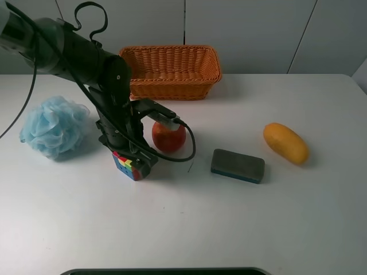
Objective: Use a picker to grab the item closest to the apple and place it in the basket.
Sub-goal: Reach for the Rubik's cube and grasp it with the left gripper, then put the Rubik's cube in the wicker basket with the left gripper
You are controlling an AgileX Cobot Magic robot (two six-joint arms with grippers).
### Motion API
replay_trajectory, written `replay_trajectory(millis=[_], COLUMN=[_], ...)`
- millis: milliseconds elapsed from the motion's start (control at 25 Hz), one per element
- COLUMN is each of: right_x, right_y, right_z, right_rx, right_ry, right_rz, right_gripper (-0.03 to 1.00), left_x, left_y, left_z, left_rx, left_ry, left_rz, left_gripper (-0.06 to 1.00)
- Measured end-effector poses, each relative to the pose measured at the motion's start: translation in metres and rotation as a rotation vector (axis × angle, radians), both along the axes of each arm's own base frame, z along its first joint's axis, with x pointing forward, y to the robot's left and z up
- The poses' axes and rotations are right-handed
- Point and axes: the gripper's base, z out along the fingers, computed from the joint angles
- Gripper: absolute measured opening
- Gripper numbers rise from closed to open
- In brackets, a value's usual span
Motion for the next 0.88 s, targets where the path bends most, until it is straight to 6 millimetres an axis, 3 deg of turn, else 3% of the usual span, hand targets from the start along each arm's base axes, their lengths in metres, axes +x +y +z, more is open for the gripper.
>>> replay_trajectory(millis=[120,600,880], right_x=[0.0,0.0,0.0], right_y=[0.0,0.0,0.0], right_z=[0.0,0.0,0.0], right_rx=[0.0,0.002,0.002], right_ry=[0.0,0.0,0.0], right_rz=[0.0,-0.001,-0.001], right_gripper=[0.7,0.7,0.7], left_x=[0.0,0.0,-0.008], left_y=[0.0,0.0,0.006], left_z=[-0.001,0.001,0.045], left_rx=[0.003,0.002,-0.012], left_ry=[0.001,0.003,-0.004], left_rz=[-0.001,0.0,0.008], left_gripper=[0.55,0.56,0.56])
